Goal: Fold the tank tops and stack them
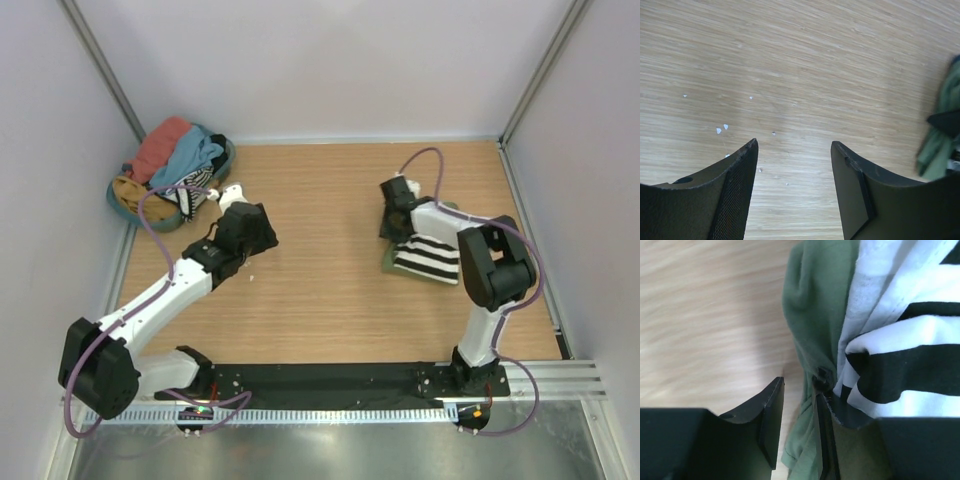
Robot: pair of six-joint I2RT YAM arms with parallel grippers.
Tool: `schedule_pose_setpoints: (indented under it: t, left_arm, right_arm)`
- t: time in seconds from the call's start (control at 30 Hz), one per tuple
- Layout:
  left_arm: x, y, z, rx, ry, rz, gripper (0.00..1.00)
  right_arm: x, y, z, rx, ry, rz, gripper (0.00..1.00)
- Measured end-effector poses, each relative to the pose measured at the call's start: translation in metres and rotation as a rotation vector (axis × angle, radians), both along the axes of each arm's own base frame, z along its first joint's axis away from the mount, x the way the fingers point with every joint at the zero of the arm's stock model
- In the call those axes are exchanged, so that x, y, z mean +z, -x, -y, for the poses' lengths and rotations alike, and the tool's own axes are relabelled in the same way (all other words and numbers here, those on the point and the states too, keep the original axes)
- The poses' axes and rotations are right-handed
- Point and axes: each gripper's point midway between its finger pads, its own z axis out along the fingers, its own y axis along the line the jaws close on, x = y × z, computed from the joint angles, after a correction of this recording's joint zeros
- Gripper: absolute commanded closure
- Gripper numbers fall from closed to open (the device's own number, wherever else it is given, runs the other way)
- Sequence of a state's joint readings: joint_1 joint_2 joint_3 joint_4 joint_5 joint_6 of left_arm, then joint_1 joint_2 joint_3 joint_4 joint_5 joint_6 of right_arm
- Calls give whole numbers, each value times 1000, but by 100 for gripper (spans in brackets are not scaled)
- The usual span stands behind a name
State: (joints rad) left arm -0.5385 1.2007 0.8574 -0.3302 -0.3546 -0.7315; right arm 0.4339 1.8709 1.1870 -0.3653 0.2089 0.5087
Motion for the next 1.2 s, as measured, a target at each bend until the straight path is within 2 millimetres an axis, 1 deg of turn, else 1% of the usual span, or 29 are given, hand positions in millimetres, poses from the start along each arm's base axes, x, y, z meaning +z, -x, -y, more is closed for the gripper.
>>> schedule_pose_setpoints:
  t: [0.07, 0.13, 0.17, 0.2, 0.23, 0.27, 0.3, 0.33, 0.4, 0.43, 0.5, 0.53, 0.57, 0.6, 0.63, 0.7, 0.77, 0.8, 0.87, 0.9, 0.97, 1.03, 1.1, 1.2]
  left_arm:
    - [0, 0, 0, -4, -3, -2, 39]
    - [-1, 1, 0, -9, -4, -5, 39]
    - [-2, 1, 1, -11, -4, -6, 39]
    - [-3, 2, 1, -12, -4, -8, 39]
    - [-3, 2, 1, -14, -5, -9, 39]
    - [-3, 2, 1, -15, -7, -9, 39]
    - [-3, 2, 0, -15, -8, -9, 38]
    - [-3, 2, 0, -16, -11, -10, 38]
    - [-4, 1, -3, -13, -15, -12, 38]
    - [-4, 1, -4, -13, -18, -13, 38]
    - [-6, 0, -9, -3, -21, -16, 37]
    - [-8, 1, -13, 2, -23, -20, 37]
    - [-10, 2, -15, 5, -23, -23, 34]
    - [-12, 3, -17, 9, -24, -27, 31]
    - [-14, 5, -18, 8, -22, -30, 23]
    - [-18, 9, -20, 1, -21, -35, 10]
    - [-21, 14, -21, -4, -19, -37, 3]
    - [-22, 17, -23, -5, -19, -36, 2]
    - [-22, 23, -26, -7, -16, -25, 0]
    - [-23, 26, -28, -7, -12, -14, 0]
    - [-24, 34, -32, -10, -6, 8, 1]
    - [-25, 43, -37, -17, 1, 38, 1]
    - [-28, 50, -41, -24, 0, 58, 0]
    - [-31, 54, -45, -40, -7, 102, 0]
  right_arm:
    - [-1, -6, 48, -98, 31, -5, 64]
    - [-1, -7, 98, -202, 82, -10, 64]
    - [-1, -5, 119, -253, 106, -13, 62]
    - [-1, -1, 136, -291, 124, -19, 61]
    - [-1, 2, 145, -311, 133, -22, 54]
    - [0, 6, 150, -323, 137, -24, 51]
    - [0, 11, 150, -319, 137, -28, 48]
    - [2, 15, 147, -306, 130, -27, 41]
    - [12, 15, 136, -272, 112, -8, 34]
    - [16, 14, 131, -256, 103, 4, 28]
    - [33, 12, 117, -219, 79, 49, 18]
    - [44, 12, 110, -200, 66, 76, 9]
    - [55, 12, 101, -181, 51, 108, 4]
    - [68, 11, 91, -155, 33, 144, 4]
    - [81, 12, 79, -125, 13, 187, 3]
    - [103, 16, 59, -72, -33, 267, 2]
    - [116, 26, 41, -16, -88, 341, 2]
    - [119, 36, 33, 12, -114, 368, 1]
    - [116, 56, 23, 59, -159, 410, 0]
    - [111, 66, 20, 78, -178, 428, 0]
    - [100, 82, 20, 98, -205, 450, 0]
    - [86, 96, 24, 95, -225, 468, 0]
    - [75, 101, 27, 89, -243, 491, 0]
    - [62, 103, 26, 87, -263, 501, 0]
